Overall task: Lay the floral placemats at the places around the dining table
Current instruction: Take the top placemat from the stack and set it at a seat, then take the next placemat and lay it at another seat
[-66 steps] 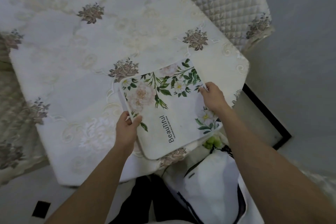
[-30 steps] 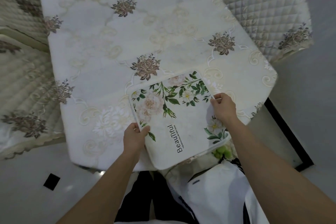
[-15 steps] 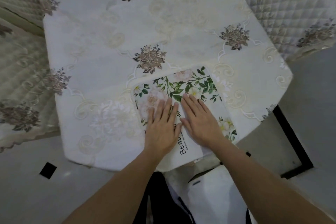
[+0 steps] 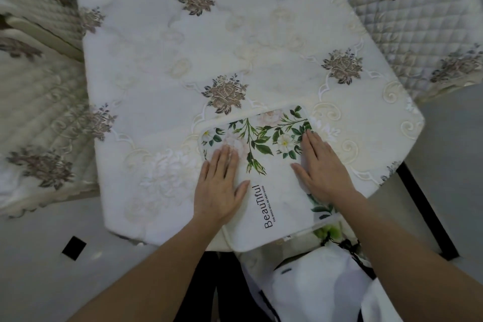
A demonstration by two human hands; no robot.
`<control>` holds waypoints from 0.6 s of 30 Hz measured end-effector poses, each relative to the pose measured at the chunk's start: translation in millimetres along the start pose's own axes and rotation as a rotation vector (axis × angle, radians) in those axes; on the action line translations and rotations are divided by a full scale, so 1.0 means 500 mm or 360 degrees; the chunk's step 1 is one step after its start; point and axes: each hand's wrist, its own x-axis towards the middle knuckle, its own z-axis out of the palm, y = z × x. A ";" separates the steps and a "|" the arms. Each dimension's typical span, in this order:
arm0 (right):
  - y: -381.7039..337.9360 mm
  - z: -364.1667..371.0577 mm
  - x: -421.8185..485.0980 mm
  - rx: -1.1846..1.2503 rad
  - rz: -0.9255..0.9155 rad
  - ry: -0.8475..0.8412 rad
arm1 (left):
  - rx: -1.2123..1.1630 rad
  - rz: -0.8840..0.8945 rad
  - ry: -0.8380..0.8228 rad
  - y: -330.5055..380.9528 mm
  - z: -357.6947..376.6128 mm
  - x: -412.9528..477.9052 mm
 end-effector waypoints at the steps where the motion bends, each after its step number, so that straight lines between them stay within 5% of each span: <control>1: -0.006 -0.010 0.000 0.0019 0.0058 0.0034 | -0.0040 0.0000 -0.0008 -0.004 -0.017 0.001; 6: -0.060 -0.092 0.004 0.0165 0.0227 0.0259 | 0.0005 0.0077 0.0103 -0.037 -0.140 0.014; 18: -0.261 -0.231 -0.035 0.0060 -0.0084 0.0587 | 0.0129 0.0295 0.0550 -0.111 -0.308 -0.006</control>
